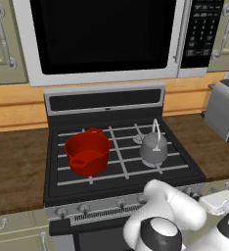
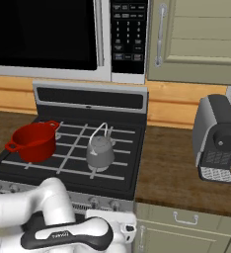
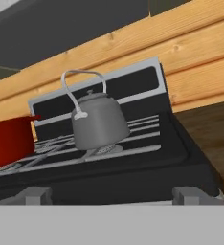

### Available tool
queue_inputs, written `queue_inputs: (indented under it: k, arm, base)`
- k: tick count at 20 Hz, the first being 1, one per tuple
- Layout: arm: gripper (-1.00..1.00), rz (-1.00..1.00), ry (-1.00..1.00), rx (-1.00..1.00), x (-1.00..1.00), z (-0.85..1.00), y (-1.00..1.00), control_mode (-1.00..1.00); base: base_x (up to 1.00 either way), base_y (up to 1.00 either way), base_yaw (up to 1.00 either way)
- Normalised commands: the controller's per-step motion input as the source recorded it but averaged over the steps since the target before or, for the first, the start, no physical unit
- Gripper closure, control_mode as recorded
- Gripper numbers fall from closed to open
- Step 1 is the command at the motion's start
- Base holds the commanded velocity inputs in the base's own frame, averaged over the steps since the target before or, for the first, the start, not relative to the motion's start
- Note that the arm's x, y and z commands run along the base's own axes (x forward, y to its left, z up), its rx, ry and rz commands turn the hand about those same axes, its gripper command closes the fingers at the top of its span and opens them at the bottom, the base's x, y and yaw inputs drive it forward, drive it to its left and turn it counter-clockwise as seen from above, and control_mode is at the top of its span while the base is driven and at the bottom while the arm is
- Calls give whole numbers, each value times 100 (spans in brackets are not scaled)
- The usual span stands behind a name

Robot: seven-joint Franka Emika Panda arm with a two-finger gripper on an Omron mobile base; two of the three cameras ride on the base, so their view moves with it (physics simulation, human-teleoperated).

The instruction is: Pick the kettle from the counter and place it on a stove burner. Then turn the burner on.

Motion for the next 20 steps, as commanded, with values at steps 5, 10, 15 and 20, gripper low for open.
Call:
queue_inputs:
  k: [5, 10, 15, 20]
  arm:
    - [-100, -4, 0, 0, 0, -15, 0, -100]
    - [-100, 0, 0, 0, 1, -22, -2, -100]
    - [-100, 0, 0, 0, 0, -36, 0, -100]
    - [-100, 0, 0, -1, 0, -19, 0, -100]
  base:
    - [0, 0, 0]
    - [0, 0, 0]
    - [0, 0, 0]
    - [0, 0, 0]
